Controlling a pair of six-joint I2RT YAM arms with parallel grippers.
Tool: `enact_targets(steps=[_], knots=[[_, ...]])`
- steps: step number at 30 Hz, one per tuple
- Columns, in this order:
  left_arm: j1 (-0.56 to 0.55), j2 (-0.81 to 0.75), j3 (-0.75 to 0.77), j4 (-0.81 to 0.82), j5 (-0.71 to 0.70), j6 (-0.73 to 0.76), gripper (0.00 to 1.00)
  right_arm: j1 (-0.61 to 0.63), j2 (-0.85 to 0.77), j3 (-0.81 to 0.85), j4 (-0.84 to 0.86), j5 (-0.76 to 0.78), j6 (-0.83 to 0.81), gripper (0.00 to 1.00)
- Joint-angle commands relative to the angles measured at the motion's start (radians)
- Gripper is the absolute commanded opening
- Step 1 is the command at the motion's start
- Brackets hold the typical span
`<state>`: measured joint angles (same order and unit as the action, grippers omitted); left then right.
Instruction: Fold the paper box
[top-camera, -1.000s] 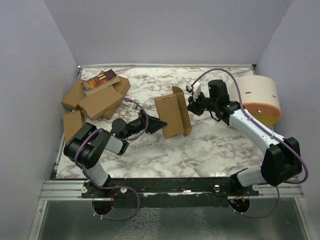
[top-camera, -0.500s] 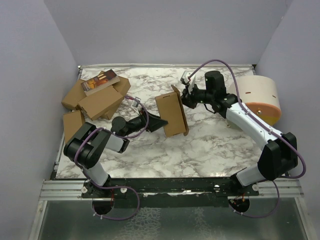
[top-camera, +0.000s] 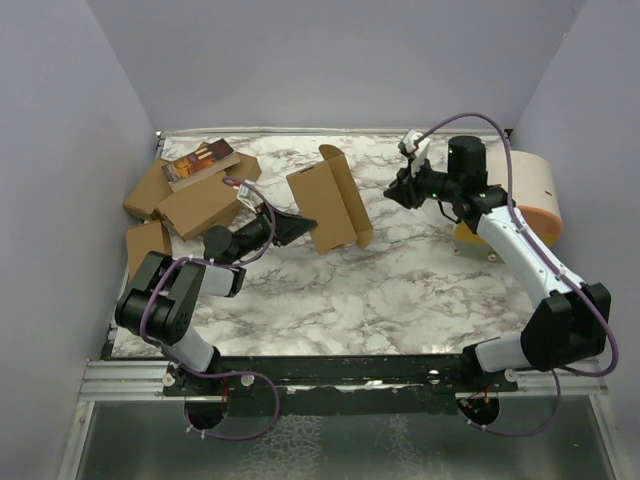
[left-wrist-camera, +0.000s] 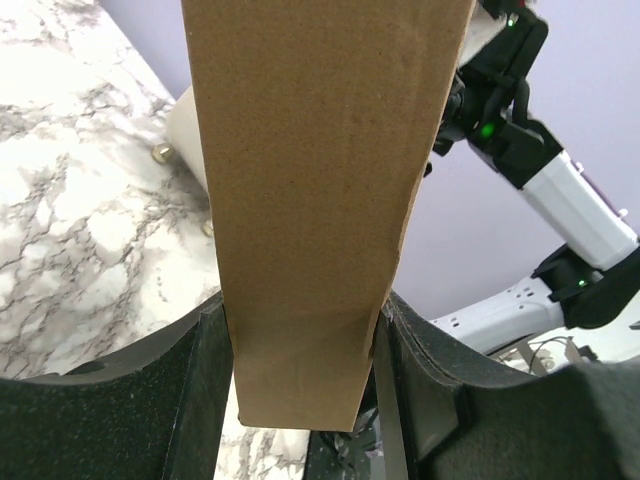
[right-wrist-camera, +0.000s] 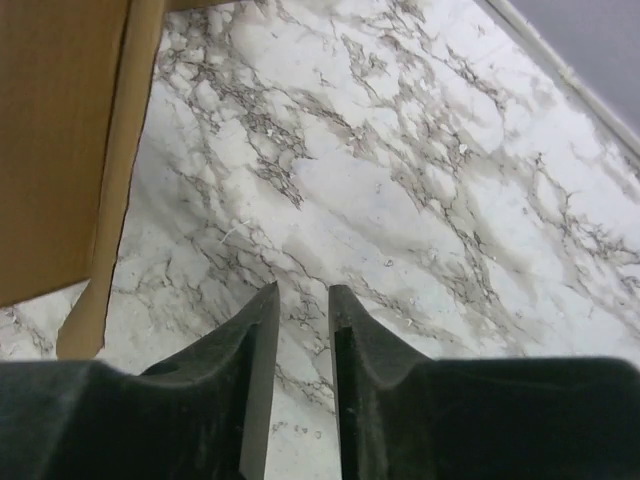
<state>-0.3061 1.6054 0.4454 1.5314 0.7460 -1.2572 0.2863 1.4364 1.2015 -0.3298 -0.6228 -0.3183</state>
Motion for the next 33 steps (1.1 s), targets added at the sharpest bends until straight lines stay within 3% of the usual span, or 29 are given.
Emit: enact_targets(steps=[1, 4, 7, 12, 15, 18, 20, 27, 33], knots=[[0.027, -0.050, 0.038, 0.040, 0.065, -0.109, 0.20, -0.007, -0.123, -0.035, -0.013, -0.125, -0.102, 0.30], [0.048, -0.052, 0.059, 0.027, 0.103, -0.178, 0.20, -0.007, -0.149, -0.026, -0.077, -0.240, -0.229, 0.38], [0.077, -0.052, 0.079, 0.008, 0.145, -0.244, 0.20, -0.007, -0.163, 0.020, -0.227, -0.357, -0.451, 0.55], [0.124, -0.059, 0.136, -0.070, 0.219, -0.308, 0.20, -0.007, -0.187, 0.082, -0.543, -0.510, -0.938, 0.81], [0.129, -0.056, 0.178, -0.138, 0.257, -0.321, 0.20, -0.007, -0.205, 0.065, -0.721, -0.566, -1.312, 0.95], [0.130, -0.045, 0.206, -0.169, 0.294, -0.343, 0.20, -0.006, -0.193, 0.054, -0.774, -0.622, -1.475, 1.00], [0.130, -0.028, 0.216, -0.153, 0.323, -0.382, 0.20, -0.003, -0.190, 0.052, -0.759, -0.659, -1.485, 0.99], [0.130, 0.062, 0.228, 0.094, 0.369, -0.634, 0.19, 0.068, -0.192, 0.047, -0.674, -0.611, -1.415, 0.74], [0.130, 0.085, 0.239, 0.121, 0.367, -0.672, 0.18, 0.123, -0.203, -0.003, -0.618, -0.545, -1.393, 0.62]])
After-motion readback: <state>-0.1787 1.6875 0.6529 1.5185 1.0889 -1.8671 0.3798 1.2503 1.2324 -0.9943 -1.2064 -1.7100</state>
